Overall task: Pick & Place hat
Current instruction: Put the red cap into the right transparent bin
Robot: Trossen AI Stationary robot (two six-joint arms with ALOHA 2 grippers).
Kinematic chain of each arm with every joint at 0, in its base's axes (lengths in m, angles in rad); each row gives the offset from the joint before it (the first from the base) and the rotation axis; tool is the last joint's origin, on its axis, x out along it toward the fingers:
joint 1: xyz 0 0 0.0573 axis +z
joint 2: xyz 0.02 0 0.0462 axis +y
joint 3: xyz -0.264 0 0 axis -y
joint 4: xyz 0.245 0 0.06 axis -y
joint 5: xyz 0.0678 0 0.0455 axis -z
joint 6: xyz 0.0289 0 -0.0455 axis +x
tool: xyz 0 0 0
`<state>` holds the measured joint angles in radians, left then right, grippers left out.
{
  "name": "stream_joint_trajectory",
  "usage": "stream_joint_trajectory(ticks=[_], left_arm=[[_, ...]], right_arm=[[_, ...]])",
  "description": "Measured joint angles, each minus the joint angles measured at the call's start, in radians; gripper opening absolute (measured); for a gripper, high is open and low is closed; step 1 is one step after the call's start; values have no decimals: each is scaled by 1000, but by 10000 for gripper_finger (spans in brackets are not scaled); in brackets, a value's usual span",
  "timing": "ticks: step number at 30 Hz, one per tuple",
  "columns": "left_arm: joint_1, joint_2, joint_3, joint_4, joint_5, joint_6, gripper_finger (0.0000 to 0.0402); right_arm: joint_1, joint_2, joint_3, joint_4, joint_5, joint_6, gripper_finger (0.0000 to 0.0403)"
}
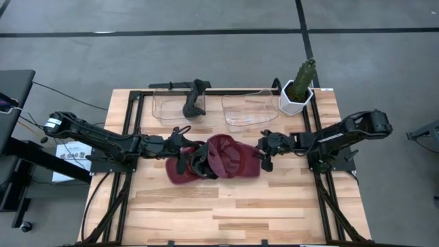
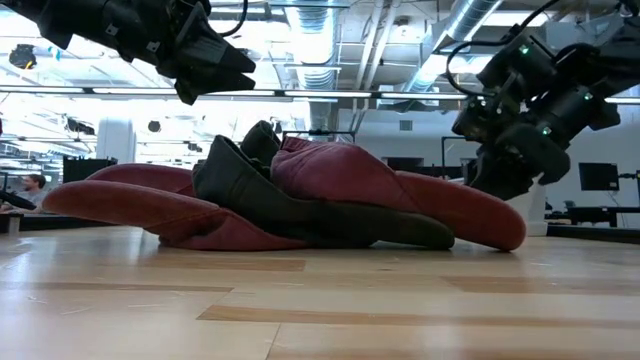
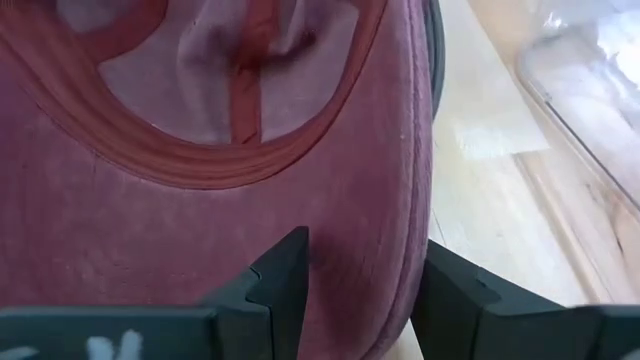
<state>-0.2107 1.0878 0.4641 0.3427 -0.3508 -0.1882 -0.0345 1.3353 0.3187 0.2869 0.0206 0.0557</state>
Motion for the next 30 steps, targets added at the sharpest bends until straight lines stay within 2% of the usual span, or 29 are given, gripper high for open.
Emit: stream_joint_trajectory(ticks=[5, 8, 11, 15, 17, 24, 30], left_arm=[[0, 0, 0, 3, 0, 0, 177], [0, 0, 0, 3, 0, 0, 177], [0, 0, 0, 3, 0, 0, 177], [0, 0, 0, 3, 0, 0, 177], [0, 0, 0, 3, 0, 0, 177], [0, 0, 0, 3, 0, 0, 177], [0, 0, 0, 3, 0, 0, 177]], right_arm=[[-1, 3, 0, 7, 4, -12, 139], [-1, -11, 0, 6, 3, -25, 126], [1, -29, 0, 0, 2, -37, 92], [2, -68, 1, -26, -9, -38, 28], [2, -91, 2, -40, -11, -46, 11], [16, -146, 1, -68, -28, -56, 8], [28, -146, 1, -75, -22, -56, 11]])
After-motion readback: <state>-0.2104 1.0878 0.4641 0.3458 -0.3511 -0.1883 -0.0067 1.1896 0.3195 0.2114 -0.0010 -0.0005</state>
